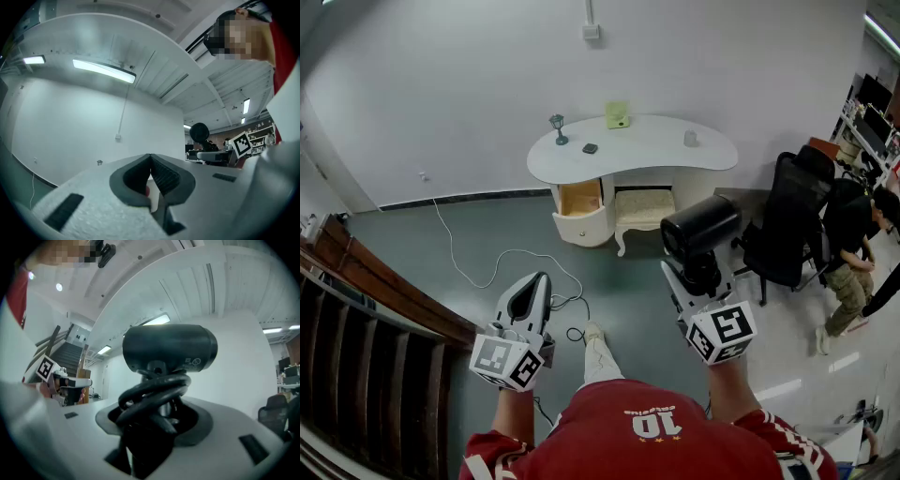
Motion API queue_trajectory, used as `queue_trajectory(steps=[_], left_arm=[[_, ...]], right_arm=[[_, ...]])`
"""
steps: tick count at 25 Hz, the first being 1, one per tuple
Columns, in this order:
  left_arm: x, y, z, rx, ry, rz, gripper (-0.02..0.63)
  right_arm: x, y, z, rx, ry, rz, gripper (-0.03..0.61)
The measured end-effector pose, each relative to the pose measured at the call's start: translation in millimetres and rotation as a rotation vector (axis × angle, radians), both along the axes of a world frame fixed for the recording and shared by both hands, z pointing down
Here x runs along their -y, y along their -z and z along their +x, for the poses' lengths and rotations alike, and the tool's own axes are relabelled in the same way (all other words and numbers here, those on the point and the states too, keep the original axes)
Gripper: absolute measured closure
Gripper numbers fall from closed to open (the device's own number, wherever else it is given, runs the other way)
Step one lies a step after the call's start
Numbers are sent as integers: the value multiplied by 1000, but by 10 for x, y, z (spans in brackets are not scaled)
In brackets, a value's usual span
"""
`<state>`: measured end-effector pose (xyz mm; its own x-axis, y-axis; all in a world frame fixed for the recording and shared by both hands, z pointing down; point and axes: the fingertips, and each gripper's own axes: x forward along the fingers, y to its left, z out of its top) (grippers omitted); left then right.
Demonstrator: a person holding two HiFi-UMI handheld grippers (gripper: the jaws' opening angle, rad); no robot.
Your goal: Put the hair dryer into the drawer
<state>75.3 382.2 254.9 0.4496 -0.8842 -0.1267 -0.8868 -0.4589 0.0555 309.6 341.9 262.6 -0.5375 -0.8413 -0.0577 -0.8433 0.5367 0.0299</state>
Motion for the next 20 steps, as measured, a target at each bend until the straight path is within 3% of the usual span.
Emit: queue_trajectory(steps=[20], left_arm=[[178,-93,32,46,-1,-2,615]], right_arm=[[133,-73,-71,-23,22,3,344]])
